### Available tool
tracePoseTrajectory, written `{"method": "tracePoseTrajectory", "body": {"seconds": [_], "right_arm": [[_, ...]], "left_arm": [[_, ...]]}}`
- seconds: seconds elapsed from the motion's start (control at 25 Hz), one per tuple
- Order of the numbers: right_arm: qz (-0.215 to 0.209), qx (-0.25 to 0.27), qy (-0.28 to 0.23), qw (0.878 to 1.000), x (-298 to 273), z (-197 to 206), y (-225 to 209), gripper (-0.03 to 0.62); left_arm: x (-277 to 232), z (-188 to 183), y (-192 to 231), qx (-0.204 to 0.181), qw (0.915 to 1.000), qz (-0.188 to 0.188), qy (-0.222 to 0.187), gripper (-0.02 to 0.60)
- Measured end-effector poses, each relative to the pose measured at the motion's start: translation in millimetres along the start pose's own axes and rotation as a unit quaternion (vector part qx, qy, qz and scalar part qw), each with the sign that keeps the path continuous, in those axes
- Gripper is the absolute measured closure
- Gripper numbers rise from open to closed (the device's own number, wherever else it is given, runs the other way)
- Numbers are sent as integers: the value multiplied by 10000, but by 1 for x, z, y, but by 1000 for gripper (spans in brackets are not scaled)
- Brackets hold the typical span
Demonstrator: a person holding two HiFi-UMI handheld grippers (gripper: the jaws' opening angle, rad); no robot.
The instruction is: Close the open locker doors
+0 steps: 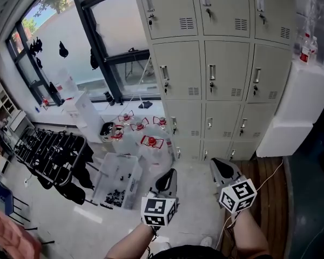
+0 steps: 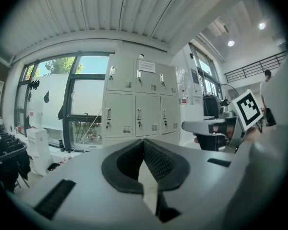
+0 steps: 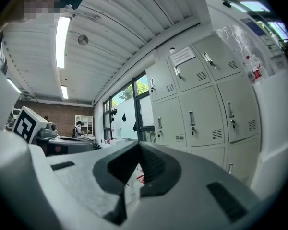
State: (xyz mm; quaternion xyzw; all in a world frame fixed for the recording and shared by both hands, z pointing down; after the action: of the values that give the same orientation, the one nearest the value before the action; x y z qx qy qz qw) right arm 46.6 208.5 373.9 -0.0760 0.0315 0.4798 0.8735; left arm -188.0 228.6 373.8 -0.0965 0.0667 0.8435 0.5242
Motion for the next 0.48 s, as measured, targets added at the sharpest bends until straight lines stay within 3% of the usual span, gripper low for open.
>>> {"method": "tracePoseTrajectory", "body": {"seconds": [0.2,0.48], "right_arm": [[69,98,44,9999,-19,5,58,593],[755,92,112,9970,8,17,98,592]], "left_arm": [[25,6,48,240,9994,216,-140,580],[50,19,66,350,9959,796,-268,580]]}}
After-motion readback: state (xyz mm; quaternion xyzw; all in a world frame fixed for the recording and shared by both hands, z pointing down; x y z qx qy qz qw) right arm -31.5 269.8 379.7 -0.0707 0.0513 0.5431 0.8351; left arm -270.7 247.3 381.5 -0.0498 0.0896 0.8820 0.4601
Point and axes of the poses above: the fingertips, and each gripper's own axes: x backward along the fingers, y to its left, z out of its underside, the point moved 10 cm from there along x, backward along the fingers, and after that the axes turned 6 degrees about y, right-handed, at the moved point
